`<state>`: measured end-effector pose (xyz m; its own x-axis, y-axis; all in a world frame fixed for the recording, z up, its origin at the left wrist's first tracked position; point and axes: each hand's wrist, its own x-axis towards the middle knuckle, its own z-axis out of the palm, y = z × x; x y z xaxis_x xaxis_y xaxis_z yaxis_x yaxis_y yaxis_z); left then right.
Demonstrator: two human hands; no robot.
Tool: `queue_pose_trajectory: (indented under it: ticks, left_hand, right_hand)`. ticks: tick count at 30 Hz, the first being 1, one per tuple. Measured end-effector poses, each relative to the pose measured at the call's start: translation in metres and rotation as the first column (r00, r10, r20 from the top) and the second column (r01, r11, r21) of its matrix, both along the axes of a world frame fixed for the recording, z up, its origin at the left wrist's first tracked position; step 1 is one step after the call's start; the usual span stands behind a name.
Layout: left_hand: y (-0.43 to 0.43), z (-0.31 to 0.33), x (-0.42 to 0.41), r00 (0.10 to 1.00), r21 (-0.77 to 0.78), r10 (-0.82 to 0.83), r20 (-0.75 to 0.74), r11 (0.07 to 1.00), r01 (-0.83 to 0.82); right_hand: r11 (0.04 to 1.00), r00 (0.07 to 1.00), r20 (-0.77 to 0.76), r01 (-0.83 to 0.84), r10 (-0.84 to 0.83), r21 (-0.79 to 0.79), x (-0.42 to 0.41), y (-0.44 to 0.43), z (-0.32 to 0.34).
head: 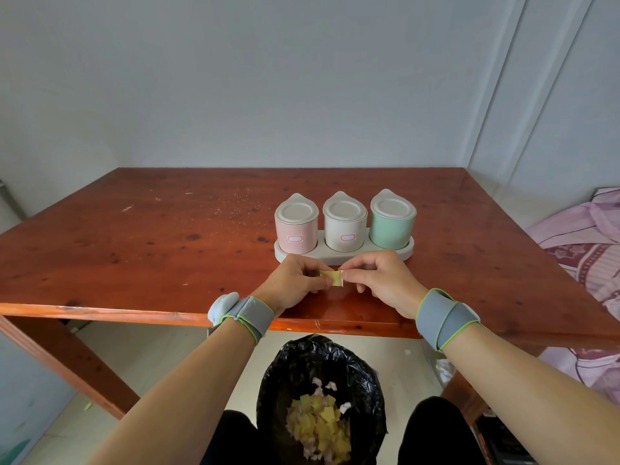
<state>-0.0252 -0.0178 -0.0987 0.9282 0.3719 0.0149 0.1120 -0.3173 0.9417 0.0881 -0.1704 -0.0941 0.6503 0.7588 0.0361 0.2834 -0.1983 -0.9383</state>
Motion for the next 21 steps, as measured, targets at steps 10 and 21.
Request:
queue_pose_trajectory:
  ticks: [10, 21]
  left_hand:
    - [0.01, 0.001, 0.003, 0.998, -0.144, -0.048, -0.037, 0.989, 0.042]
    - [0.016, 0.006, 0.006, 0.991, -0.262, -0.103, -0.081, 0.962, 0.078]
  right_hand:
    - [0.997, 0.927, 0.376, -0.013, -0.017, 0.078, -0.005, 0.0, -0.003]
    - [0.995, 0.748, 0.664, -0.071, 0.01, 0.065, 0.0, -0.001, -0.006]
